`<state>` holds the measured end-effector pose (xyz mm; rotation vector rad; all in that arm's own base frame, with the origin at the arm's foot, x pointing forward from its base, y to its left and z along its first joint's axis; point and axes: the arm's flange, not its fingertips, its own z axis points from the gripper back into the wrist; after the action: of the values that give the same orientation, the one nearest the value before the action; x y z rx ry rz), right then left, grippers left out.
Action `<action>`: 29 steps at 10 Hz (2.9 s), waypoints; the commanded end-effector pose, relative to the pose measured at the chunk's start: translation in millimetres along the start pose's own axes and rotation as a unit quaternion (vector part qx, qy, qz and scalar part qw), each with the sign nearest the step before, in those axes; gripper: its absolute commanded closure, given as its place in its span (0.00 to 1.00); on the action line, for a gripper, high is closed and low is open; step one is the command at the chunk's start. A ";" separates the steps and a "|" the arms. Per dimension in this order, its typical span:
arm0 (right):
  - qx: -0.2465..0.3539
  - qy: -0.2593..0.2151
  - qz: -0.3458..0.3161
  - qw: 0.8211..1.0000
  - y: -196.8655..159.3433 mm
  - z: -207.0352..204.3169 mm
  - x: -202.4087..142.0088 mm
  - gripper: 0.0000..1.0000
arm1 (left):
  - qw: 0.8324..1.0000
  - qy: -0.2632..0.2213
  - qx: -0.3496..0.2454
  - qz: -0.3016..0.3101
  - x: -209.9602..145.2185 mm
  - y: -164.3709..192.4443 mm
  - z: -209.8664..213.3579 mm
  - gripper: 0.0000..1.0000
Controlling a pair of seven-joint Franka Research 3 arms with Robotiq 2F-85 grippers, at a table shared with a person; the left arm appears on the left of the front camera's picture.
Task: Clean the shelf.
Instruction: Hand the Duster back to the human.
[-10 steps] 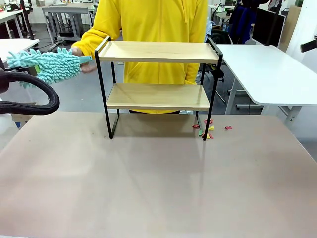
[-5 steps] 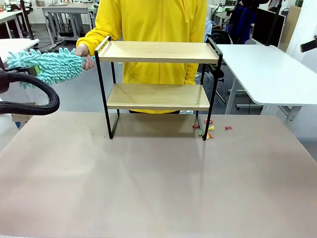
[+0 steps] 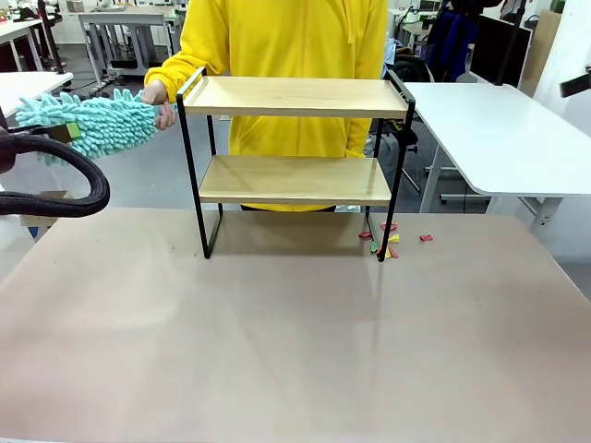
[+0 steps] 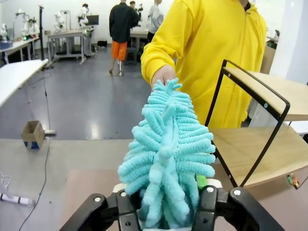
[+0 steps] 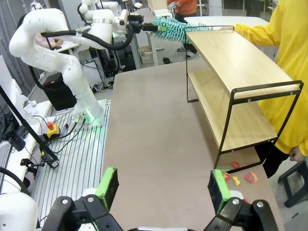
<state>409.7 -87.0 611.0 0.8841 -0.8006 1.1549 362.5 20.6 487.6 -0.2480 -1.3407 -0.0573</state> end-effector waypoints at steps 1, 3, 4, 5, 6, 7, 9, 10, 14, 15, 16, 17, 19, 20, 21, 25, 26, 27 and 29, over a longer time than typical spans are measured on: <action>0.002 0.002 0.008 1.000 2.0 1.4 0.4 0.00 | 0.999 0.012 -0.004 0.043 31.4 5.5 29.4 0.00; 0.002 0.002 0.008 1.000 2.0 1.4 0.4 0.00 | 0.993 0.027 -0.003 0.113 72.6 25.4 58.7 0.00; 0.002 0.002 0.008 1.000 2.0 1.4 0.4 0.00 | 0.988 0.034 -0.024 0.149 91.2 34.9 69.4 0.00; 0.002 0.002 0.008 1.000 2.0 1.4 0.4 0.00 | 0.982 0.022 -0.029 0.185 114.9 51.9 81.4 0.00; 0.002 0.002 0.008 1.000 2.0 1.4 0.4 0.00 | 0.978 -0.003 -0.014 0.207 130.5 65.9 90.3 0.00; 0.002 0.002 0.008 1.000 2.0 1.4 0.4 0.00 | 0.973 -0.006 -0.008 0.229 142.0 81.9 97.5 0.00; 0.002 0.002 0.008 1.000 2.0 1.4 0.4 0.00 | 0.969 -0.011 0.004 0.245 151.0 102.5 107.4 0.00; 0.002 0.002 0.008 1.000 2.0 1.4 0.4 0.00 | 0.977 0.000 0.003 0.215 149.8 107.2 107.1 0.00; 0.002 0.002 0.008 1.000 2.0 1.4 0.4 0.00 | 0.971 -0.018 0.009 0.238 147.2 102.4 108.9 0.00; 0.002 0.002 0.008 1.000 2.0 1.4 0.4 0.00 | 0.971 -0.018 0.009 0.238 147.2 102.4 108.9 0.00; 0.002 0.002 0.008 1.000 2.0 1.4 0.4 0.00 | 0.971 -0.018 0.009 0.238 147.2 102.4 108.9 0.00; 0.002 0.002 0.008 1.000 2.0 1.4 0.4 0.00 | 0.971 -0.018 0.009 0.238 147.2 102.4 108.9 0.00; 0.002 0.002 0.008 1.000 2.0 1.4 0.4 0.00 | 0.971 -0.018 0.009 0.238 147.2 102.4 108.9 0.00; 0.002 0.002 0.008 1.000 2.0 1.4 0.4 0.00 | 0.971 -0.018 0.009 0.238 147.2 102.4 108.9 0.00; 0.002 0.002 0.008 1.000 2.0 1.4 0.4 0.00 | 0.971 -0.018 0.009 0.238 147.2 102.4 108.9 0.00; 0.002 0.002 0.008 1.000 2.0 1.4 0.4 0.00 | 0.971 -0.018 0.009 0.238 147.2 102.4 108.9 0.00; 0.002 0.002 0.008 1.000 2.0 1.4 0.4 0.00 | 0.971 -0.018 0.009 0.238 147.2 102.4 108.9 0.00; 0.002 0.002 0.008 1.000 2.0 1.4 0.4 0.00 | 0.971 -0.018 0.009 0.238 147.2 102.4 108.9 0.00; 0.002 0.002 0.008 1.000 2.0 1.4 0.4 0.00 | 0.971 -0.018 0.009 0.238 147.2 102.4 108.9 0.00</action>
<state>409.6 -87.0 611.0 0.8839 -0.7999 1.1550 313.7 157.6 637.7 -0.5464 -1.2902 0.3516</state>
